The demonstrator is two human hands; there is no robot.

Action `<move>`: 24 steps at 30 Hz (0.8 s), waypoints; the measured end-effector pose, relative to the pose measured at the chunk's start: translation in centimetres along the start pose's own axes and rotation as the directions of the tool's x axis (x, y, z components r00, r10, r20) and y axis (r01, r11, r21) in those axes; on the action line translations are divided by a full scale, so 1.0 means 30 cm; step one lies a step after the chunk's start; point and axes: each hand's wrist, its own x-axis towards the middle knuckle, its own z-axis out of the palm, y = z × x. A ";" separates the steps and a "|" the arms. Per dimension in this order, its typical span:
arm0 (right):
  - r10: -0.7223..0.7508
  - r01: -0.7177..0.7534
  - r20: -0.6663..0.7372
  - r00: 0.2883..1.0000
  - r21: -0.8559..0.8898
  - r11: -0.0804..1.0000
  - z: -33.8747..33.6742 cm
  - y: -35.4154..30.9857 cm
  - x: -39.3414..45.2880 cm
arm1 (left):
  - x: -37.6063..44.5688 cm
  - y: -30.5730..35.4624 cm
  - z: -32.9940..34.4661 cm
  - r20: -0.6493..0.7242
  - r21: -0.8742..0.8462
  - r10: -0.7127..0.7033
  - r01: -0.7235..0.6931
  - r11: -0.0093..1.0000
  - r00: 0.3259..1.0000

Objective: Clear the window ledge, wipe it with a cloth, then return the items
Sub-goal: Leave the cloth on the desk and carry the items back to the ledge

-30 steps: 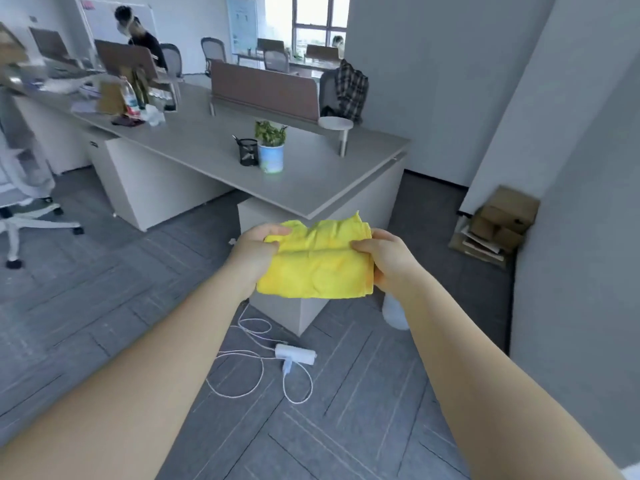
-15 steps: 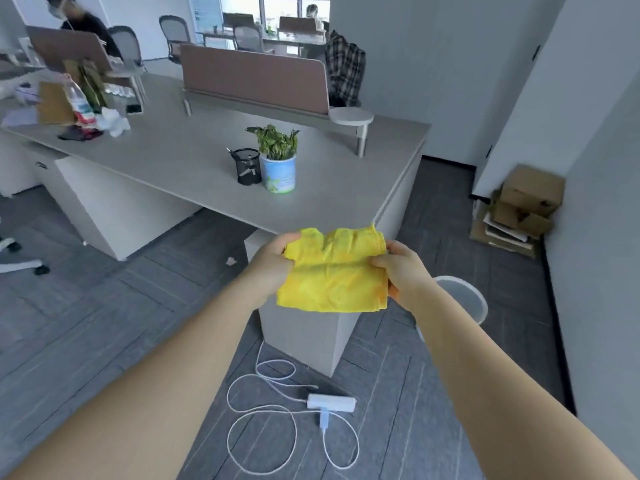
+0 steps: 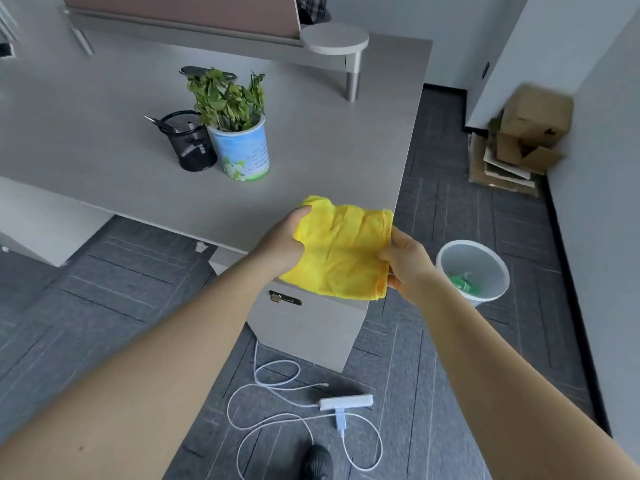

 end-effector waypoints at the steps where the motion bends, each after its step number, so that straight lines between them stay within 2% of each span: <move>1: 0.001 -0.001 -0.011 1.000 -0.007 1.000 0.008 -0.006 0.053 | 0.053 -0.009 0.006 0.001 0.012 -0.003 0.003 1.000 1.000; 8: -0.012 -0.005 -0.083 0.996 -0.199 0.980 0.057 -0.021 0.273 | 0.301 -0.074 0.035 0.019 0.097 -0.049 0.047 0.994 0.999; 12: -0.072 -0.006 -0.155 0.985 -0.453 0.892 0.076 -0.034 0.285 | 0.339 -0.107 0.039 0.023 0.139 -0.068 0.065 0.988 0.997; 15: -0.159 0.030 -0.196 0.968 -0.536 0.844 0.099 -0.052 0.274 | 0.325 -0.113 0.016 -0.024 0.082 -0.088 0.089 0.993 0.996; 19: -0.270 0.167 -0.106 0.957 -0.557 0.813 0.199 -0.107 0.244 | 0.288 -0.116 -0.055 -0.096 -0.117 -0.127 0.116 0.986 0.987; 24: -0.299 0.271 0.006 0.954 -0.439 0.856 0.403 -0.183 0.236 | 0.243 -0.148 -0.217 -0.222 -0.225 -0.137 0.086 0.971 0.965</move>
